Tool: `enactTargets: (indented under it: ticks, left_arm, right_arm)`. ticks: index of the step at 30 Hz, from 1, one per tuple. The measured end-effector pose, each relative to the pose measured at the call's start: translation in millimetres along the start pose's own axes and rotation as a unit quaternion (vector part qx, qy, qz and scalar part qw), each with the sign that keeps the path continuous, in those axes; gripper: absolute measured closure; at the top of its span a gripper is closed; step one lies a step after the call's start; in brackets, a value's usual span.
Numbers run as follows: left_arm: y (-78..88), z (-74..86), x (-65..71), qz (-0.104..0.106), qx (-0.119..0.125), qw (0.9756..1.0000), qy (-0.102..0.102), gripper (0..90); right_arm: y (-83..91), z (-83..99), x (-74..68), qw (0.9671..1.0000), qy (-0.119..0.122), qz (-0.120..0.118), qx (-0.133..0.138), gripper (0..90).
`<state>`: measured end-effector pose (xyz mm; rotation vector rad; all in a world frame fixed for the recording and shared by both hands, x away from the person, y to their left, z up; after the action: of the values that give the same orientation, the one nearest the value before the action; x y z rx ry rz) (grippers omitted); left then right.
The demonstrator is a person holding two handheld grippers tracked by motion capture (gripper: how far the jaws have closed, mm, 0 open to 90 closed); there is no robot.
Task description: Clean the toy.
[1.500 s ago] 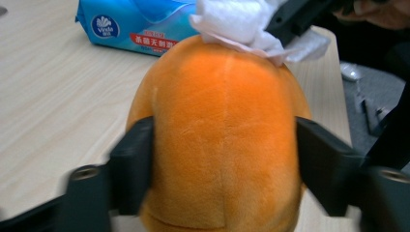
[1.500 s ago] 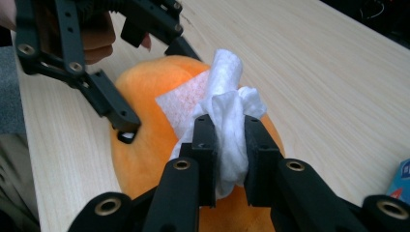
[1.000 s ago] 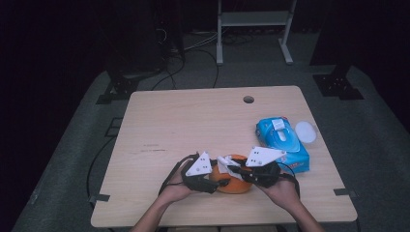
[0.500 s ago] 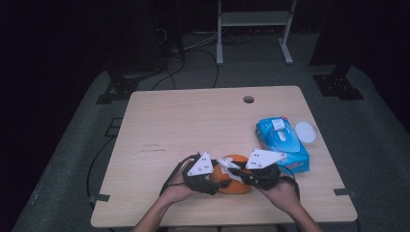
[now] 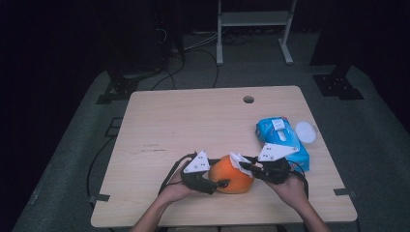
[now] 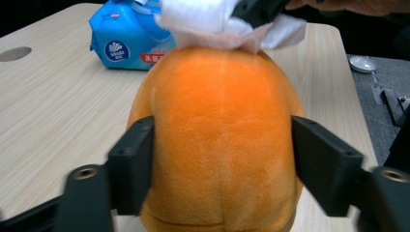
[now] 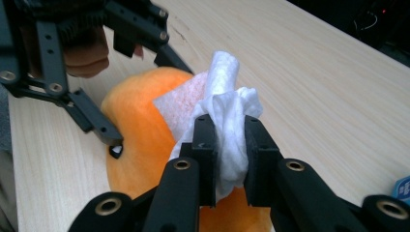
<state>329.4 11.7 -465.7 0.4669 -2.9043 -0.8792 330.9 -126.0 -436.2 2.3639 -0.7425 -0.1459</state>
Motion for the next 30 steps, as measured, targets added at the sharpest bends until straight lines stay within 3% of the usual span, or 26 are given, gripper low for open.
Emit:
enactTargets:
  ticks: [3, 7, 13, 16, 19, 22, 26, 28, 30]
  left_arm:
    - [1.7, -3.5, -1.3, 0.005, 0.004, 0.9997, 0.026, 17.8]
    - [2.4, -1.4, -0.4, -0.010, -0.001, 0.9999, 0.007, 31.2]
    - [0.0, -5.7, 9.8, -0.027, -0.013, 0.9987, -0.042, 33.0]
    - [0.8, -2.6, 10.4, -0.027, -0.015, 0.9983, -0.049, 34.6]
    - [2.7, 3.4, 5.7, -0.018, -0.012, 0.9990, -0.039, 36.1]
    - [5.4, 9.6, 0.2, -0.014, -0.011, 0.9996, -0.022, 36.3]
    - [6.0, 13.3, -3.8, -0.008, -0.005, 0.9999, -0.008, 35.6]
    - [5.1, 10.4, -3.3, -0.002, -0.002, 1.0000, -0.002, 30.5]
    - [5.7, 5.5, -3.9, 0.008, 0.001, 0.9999, 0.014, 20.2]
  right_arm:
    - [-2.1, 0.9, -2.8, 1.0000, 0.000, -0.001, 0.000, 77.1]
    - [-3.1, -2.0, -6.4, 1.0000, 0.002, 0.000, -0.001, 77.1]
    - [-6.8, -25.3, -35.8, 0.9990, 0.039, -0.018, 0.016, 77.1]
    - [-13.3, -30.1, -46.9, 0.9979, 0.060, -0.020, 0.010, 77.1]
    - [-10.8, -27.5, -39.6, 0.9985, 0.052, -0.016, 0.010, 77.1]
    - [-3.2, -19.2, -24.2, 0.9991, 0.041, 0.007, 0.004, 77.1]
    - [6.9, 1.3, -2.4, 0.9997, 0.009, 0.021, 0.000, 77.1]
    - [6.8, 6.8, -0.5, 0.9999, -0.005, 0.013, 0.001, 77.1]
    - [5.3, 7.7, -1.9, 0.9999, -0.004, 0.012, 0.001, 77.1]
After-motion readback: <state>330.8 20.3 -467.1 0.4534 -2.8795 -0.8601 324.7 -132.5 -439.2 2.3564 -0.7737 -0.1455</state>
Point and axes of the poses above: each handheld gripper's, and its own axes: y roughly backward along the jaws, z roughly out of its underside, x roughly to its right, the point moved 8 cm from there along -y, roughly forward along the jaws, and after that the axes turned 6 degrees about -x, right-handed, at the moved point
